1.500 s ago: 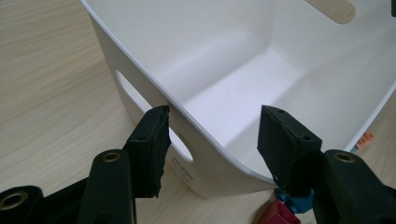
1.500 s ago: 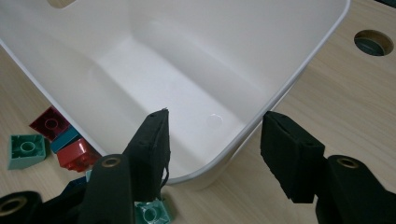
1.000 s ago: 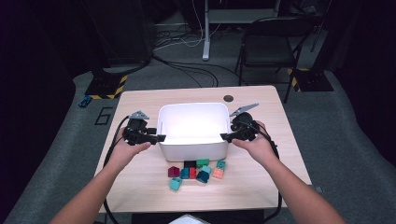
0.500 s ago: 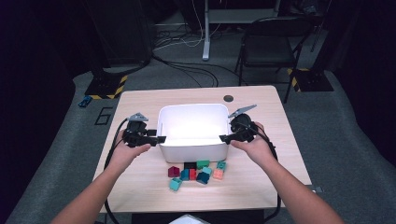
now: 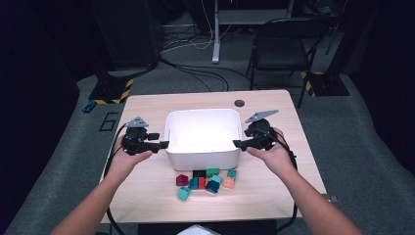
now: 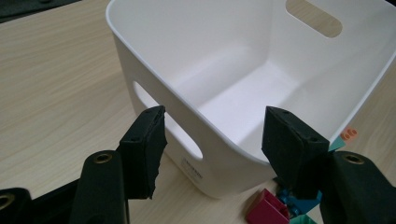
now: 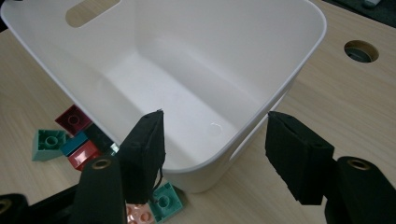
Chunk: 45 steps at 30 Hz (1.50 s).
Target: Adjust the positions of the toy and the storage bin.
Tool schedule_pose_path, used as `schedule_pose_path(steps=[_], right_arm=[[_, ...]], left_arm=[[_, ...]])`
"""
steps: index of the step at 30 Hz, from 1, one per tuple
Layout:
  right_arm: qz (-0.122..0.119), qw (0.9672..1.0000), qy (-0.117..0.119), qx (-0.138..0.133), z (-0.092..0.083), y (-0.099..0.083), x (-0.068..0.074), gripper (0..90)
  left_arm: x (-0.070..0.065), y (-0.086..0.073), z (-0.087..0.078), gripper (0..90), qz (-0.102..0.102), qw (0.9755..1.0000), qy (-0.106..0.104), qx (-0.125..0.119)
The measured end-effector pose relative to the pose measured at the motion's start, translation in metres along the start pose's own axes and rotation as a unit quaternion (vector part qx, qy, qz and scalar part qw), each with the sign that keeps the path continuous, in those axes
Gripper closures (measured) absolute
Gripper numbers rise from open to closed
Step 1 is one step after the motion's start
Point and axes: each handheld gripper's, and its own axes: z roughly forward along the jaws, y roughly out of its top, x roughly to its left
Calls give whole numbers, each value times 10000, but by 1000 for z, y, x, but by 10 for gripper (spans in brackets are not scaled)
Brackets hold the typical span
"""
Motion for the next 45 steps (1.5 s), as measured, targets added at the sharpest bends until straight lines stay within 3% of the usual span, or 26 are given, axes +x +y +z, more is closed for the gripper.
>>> schedule_pose_path(steps=[8, 19, 25, 30, 35, 45], right_arm=[[-126, 9999, -36, -49, -18, -17, 8, 379], [-320, 9995, -6, 16, -10, -41, 22, 433], [-155, 9998, 79, -35, 2, -47, 21, 423], [-41, 9999, 120, 0, 12, -50, 17, 417], [190, 9997, 142, -106, 19, -53, 11, 414], [416, 9989, -57, -204, 37, -68, 1, 402]], left_arm=[[-6, -14, -22, 384, 118, 9999, -37, -76], [-4, -33, -14, 391, 117, 9998, -159, -51], [-6, -41, -3, 391, 101, 9998, -186, 13], [-8, -45, 8, 391, 148, 9998, -73, 86], [-4, -48, 19, 389, -9, 9999, -145, 48], [7, -62, 38, 389, -256, 9997, -22, 19]])
